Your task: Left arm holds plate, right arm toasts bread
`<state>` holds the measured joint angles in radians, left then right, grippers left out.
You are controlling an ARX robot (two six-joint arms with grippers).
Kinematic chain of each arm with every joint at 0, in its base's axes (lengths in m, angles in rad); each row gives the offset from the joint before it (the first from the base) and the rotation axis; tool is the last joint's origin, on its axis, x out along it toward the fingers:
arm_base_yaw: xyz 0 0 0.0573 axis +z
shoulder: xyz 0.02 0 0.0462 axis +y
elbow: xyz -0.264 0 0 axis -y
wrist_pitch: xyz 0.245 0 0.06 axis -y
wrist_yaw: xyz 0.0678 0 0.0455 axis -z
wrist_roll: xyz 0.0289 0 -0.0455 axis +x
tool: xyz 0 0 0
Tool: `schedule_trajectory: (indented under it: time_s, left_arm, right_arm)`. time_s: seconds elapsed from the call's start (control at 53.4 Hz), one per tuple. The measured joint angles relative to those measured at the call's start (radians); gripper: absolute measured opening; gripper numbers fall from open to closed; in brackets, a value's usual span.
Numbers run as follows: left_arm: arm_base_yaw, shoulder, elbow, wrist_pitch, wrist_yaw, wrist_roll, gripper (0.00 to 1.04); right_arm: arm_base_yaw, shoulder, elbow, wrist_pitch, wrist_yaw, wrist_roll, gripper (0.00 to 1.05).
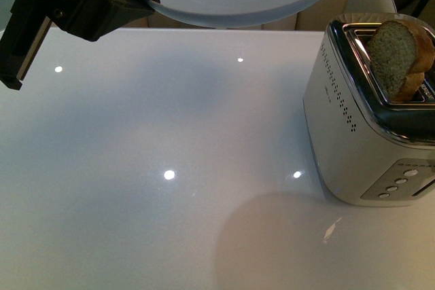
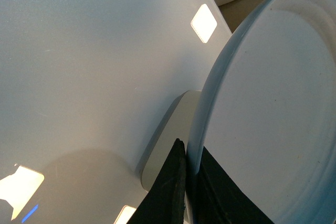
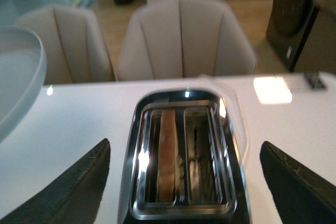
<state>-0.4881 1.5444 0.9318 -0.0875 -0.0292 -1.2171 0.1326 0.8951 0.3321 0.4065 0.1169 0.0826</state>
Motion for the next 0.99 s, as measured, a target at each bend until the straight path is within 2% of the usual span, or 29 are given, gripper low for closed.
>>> schedule_trajectory:
  time_s: [0.037, 0.094, 0.225, 0.262, 0.356, 0.993]
  left_arm:
    - [0.000, 0.000, 0.000, 0.000, 0.001, 0.000, 0.03]
    - [0.000, 0.000, 0.000, 0.000, 0.000, 0.000, 0.03]
    - [0.000, -0.002, 0.000, 0.000, 0.001, 0.000, 0.03]
    - [0.000, -0.002, 0.000, 0.000, 0.000, 0.000, 0.03]
    - [0.000, -0.002, 0.000, 0.000, 0.000, 0.000, 0.03]
    - [0.000, -0.002, 0.000, 0.000, 0.000, 0.000, 0.03]
  right_arm:
    - [-0.006, -0.016, -0.050, 0.109, -0.001, -0.023, 0.74]
    - [-0.019, -0.049, -0.102, 0.190, -0.009, -0.047, 0.62]
    - [-0.053, -0.133, -0.174, 0.189, -0.041, -0.065, 0.32]
    - [-0.092, -0.158, -0.191, 0.178, -0.103, -0.071, 0.23]
    - [-0.128, -0.221, -0.224, 0.151, -0.111, -0.073, 0.02]
    - [-0.129, -0.536, -0.314, -0.045, -0.117, -0.078, 0.02]
